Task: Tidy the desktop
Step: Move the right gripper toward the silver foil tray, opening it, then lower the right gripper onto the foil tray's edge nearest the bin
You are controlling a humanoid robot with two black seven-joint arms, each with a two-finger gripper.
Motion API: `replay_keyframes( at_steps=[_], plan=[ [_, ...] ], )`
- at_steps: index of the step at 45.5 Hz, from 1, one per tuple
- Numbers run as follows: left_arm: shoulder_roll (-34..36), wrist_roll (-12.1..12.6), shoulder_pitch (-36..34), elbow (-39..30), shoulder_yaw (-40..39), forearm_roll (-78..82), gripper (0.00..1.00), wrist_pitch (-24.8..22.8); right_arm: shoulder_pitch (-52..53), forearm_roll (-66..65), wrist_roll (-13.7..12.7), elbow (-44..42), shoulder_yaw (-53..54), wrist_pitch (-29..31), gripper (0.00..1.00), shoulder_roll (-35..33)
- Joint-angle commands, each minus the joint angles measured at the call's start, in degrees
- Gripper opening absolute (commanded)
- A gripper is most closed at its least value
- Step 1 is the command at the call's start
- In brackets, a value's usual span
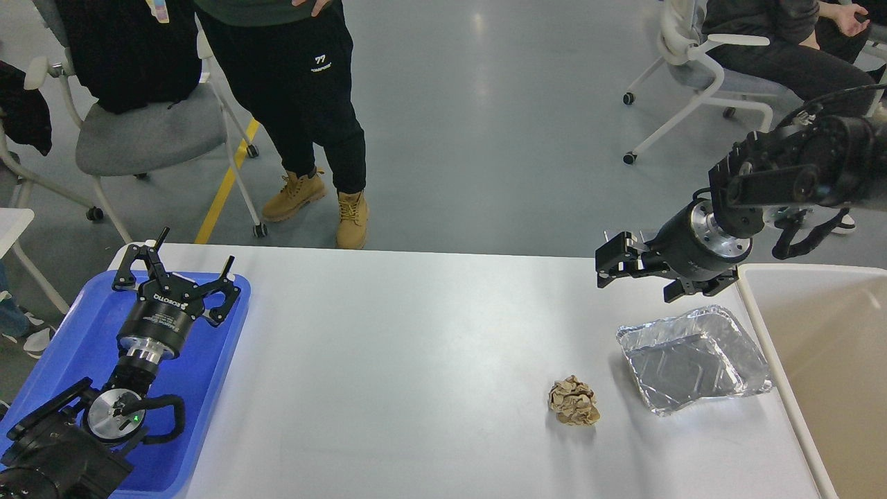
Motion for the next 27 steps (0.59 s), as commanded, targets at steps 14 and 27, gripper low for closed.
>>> replay_keyframes(
  at_steps=[14,27],
  plan=[
    [0.04,-0.02,-0.02,0.01,-0.02,0.0,0.99,0.0,-4.43,0.45,-0.01,0.08,-0.87,-4.03,1.0,-2.16],
    [-0.05,0.06,-0.02,-0.08,-0.02,0.0,0.99,0.0,-6.1,0.53,-0.01,-0.45,-0.07,-4.2,1.0,-2.16]
  ],
)
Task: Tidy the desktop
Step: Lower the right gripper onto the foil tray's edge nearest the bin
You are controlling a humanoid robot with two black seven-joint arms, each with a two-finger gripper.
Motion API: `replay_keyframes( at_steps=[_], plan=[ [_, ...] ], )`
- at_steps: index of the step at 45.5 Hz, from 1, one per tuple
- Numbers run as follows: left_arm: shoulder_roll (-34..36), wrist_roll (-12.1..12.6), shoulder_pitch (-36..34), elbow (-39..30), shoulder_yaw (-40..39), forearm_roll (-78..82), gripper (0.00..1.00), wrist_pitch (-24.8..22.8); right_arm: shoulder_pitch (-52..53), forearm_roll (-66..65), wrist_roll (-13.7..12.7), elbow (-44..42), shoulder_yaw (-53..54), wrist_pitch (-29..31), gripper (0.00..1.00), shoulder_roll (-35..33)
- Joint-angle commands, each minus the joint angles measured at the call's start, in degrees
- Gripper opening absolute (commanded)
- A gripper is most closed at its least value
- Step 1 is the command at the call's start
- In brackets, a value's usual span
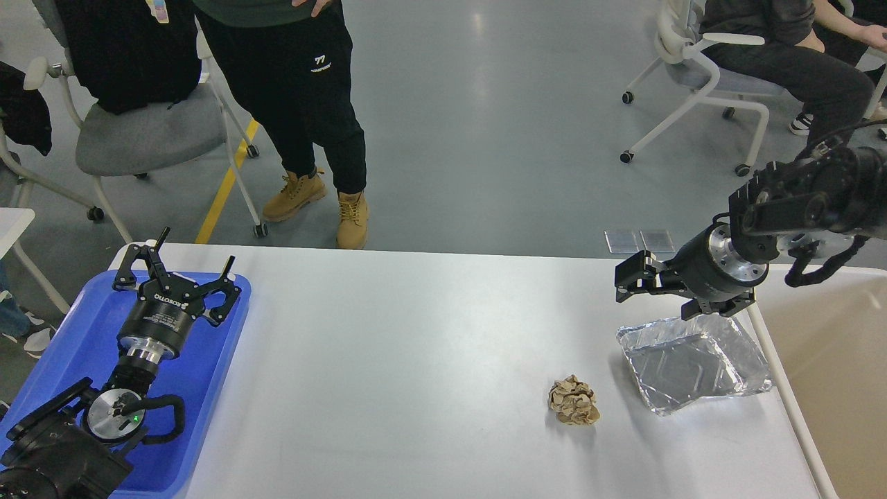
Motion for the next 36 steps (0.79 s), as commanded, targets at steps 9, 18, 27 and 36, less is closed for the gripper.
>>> replay_keyframes(
  at_steps=[9,18,27,36],
  plan=[
    [-0.06,0.02,0.0,0.01,-0.01,0.0,0.99,0.0,-1.49,-0.01,0.0,-0.24,0.16,-0.51,1.0,-0.21],
    [-0.06,0.02,0.0,0.01,-0.01,0.0,0.99,0.0,-1.31,-0.45,0.09,-0.24,0.6,-0.68,1.0,-0.21],
    [-0.06,0.02,0.0,0.01,-0.01,0.0,0.99,0.0,-1.31,-0.19,0.09,-0.15,0.6,0.11,1.0,-1.79],
    [-0.06,0.02,0.0,0.01,-0.01,0.0,0.99,0.0,-0.79,-0.28,0.0,0.2,0.6,0.72,1.0,-3.81]
  ],
)
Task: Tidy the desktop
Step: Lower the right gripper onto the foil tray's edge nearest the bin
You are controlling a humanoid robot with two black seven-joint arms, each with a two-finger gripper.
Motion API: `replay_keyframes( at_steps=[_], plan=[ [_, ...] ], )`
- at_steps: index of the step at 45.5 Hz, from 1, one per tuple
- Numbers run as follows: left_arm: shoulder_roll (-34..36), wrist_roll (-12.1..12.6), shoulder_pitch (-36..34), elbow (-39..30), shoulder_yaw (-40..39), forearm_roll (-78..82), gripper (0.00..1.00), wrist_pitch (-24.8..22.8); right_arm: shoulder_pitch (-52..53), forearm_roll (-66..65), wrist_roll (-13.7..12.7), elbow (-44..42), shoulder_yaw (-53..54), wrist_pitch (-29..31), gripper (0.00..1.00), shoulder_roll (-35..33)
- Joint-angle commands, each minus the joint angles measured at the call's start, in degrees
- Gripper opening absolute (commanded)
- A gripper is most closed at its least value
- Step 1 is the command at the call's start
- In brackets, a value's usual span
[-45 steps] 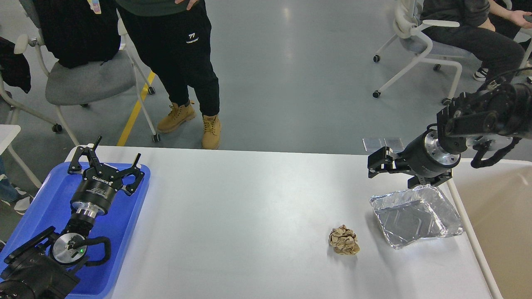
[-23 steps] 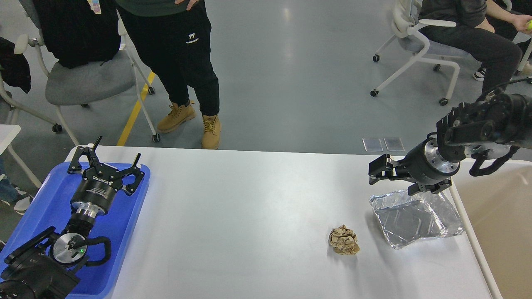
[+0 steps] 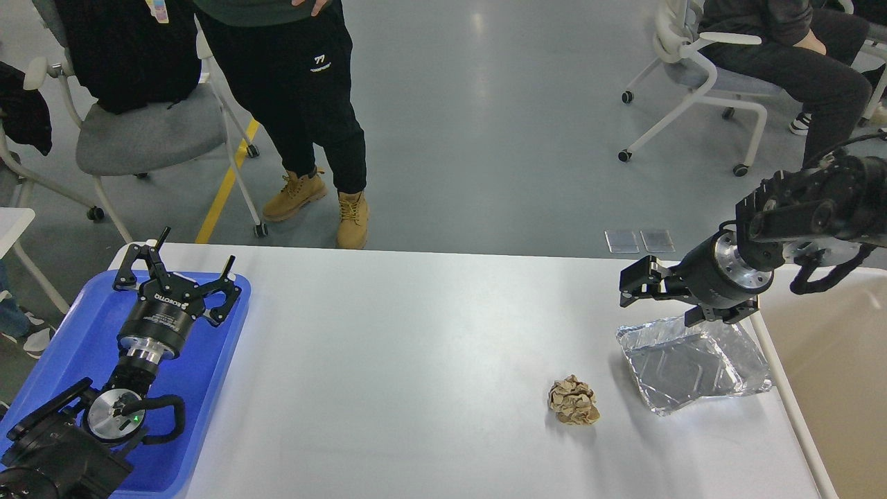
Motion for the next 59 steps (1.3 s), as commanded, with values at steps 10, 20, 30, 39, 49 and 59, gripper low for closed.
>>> replay_keyframes(
  at_steps=[10,20,30,39,49,59],
  plan=[
    [0.0,0.0,0.0,0.01,0.0,0.0,0.99,0.0,2.04,0.43,-0.07,1.53,0.04,2.11,1.0,-3.71],
    [0.0,0.0,0.0,0.01,0.0,0.0,0.99,0.0,2.83,4.55,-0.16,3.73,-0.13,5.19,1.0,-5.91],
    [0.0,0.0,0.0,-0.08,0.0,0.0,0.99,0.0,2.75,7.11,-0.43,4.96,-3.65,4.66,1.0,-6.52],
    [0.0,0.0,0.0,-0.08,0.0,0.0,0.99,0.0,-1.02,7.55,-0.51,4.08,-3.91,0.37,1.0,-9.07],
    [0.0,0.0,0.0,-0.08,0.0,0.0,0.99,0.0,-10.16,7.9,-0.43,4.08,-3.21,-10.27,1.0,-11.88],
    [0.0,0.0,0.0,-0.08,0.0,0.0,0.99,0.0,-18.52,11.77,-0.43,2.33,0.48,-17.57,1.0,-13.47]
  ],
)
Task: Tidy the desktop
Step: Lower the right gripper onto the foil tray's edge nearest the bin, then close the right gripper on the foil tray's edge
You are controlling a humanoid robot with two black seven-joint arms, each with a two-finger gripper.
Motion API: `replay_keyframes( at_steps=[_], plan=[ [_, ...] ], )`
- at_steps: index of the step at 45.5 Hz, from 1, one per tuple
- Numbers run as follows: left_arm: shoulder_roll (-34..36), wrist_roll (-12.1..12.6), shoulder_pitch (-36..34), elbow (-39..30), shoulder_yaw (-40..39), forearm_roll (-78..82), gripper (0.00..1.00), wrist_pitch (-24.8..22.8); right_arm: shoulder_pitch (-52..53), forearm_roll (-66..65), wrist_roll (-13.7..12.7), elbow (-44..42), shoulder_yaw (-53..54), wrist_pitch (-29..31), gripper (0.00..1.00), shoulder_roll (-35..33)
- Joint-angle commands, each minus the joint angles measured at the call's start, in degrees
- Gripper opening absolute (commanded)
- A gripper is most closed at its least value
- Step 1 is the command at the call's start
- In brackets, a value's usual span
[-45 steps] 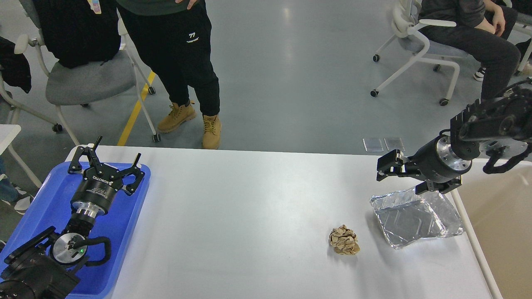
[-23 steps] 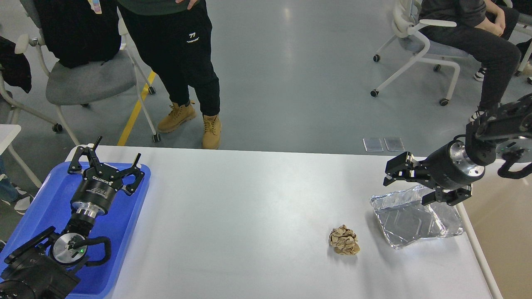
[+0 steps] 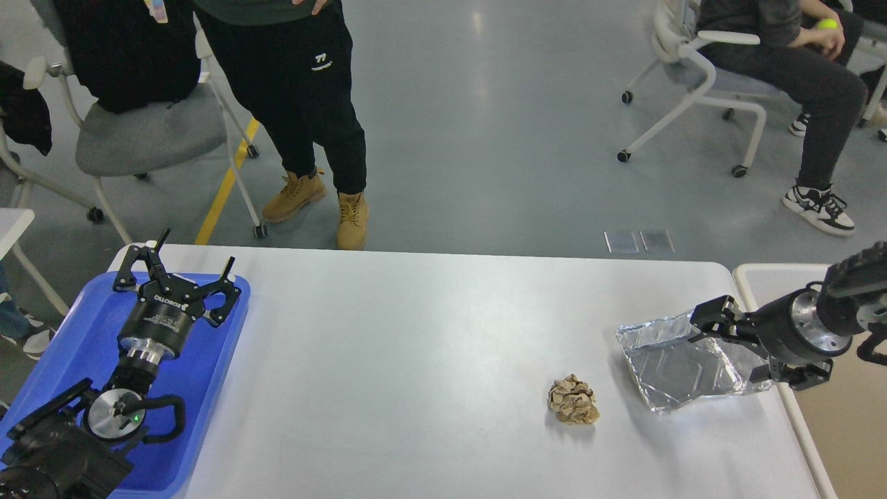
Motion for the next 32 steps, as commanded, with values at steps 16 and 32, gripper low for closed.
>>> replay_keyframes(
  at_steps=[16,32],
  plan=[
    [0.0,0.0,0.0,0.03,0.0,0.01,0.99,0.0,-17.83,8.45,0.06,-4.58,10.47,-18.28,0.99,-2.68],
    [0.0,0.0,0.0,0.03,0.0,0.01,0.99,0.0,-24.78,9.06,0.06,-7.21,15.83,-26.81,0.96,-2.68]
  ],
)
